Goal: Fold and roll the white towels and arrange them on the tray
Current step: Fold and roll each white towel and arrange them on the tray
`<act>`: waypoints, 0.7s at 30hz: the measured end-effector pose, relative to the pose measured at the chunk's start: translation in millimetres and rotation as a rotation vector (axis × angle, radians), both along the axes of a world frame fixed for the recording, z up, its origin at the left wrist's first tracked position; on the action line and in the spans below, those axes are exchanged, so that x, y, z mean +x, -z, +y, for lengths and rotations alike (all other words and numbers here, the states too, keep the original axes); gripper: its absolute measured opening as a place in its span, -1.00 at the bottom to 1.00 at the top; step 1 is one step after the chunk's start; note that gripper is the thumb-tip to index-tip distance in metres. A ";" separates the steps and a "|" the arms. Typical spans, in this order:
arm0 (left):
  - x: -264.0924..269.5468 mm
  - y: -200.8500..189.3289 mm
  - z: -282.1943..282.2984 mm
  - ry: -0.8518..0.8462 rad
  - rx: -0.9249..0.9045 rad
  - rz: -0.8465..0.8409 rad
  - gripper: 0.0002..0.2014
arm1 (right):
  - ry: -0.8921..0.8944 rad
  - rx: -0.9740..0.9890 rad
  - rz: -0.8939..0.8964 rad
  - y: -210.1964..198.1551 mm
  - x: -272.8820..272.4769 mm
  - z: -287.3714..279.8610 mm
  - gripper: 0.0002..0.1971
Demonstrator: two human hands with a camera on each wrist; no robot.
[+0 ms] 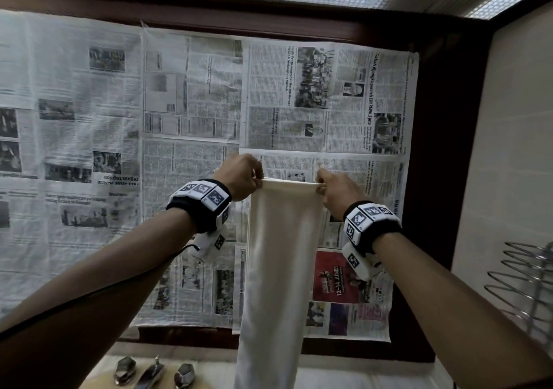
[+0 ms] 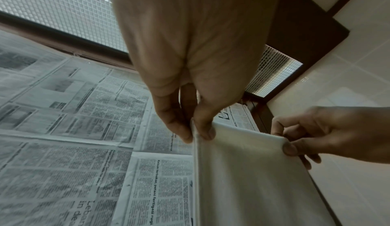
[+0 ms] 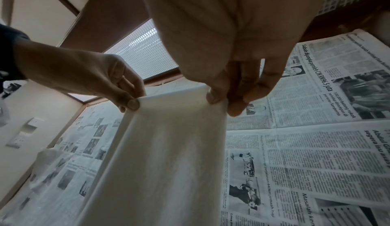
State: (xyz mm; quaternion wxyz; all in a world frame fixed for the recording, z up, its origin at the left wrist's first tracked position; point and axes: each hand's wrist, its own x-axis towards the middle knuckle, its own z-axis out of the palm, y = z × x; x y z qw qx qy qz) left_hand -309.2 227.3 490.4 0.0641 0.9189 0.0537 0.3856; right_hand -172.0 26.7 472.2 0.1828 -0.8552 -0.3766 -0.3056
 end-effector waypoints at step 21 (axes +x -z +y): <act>-109.1 3.7 -155.9 0.372 -0.594 -0.100 -0.84 | -0.517 0.543 0.160 -0.8 -77.5 -160.5 -0.87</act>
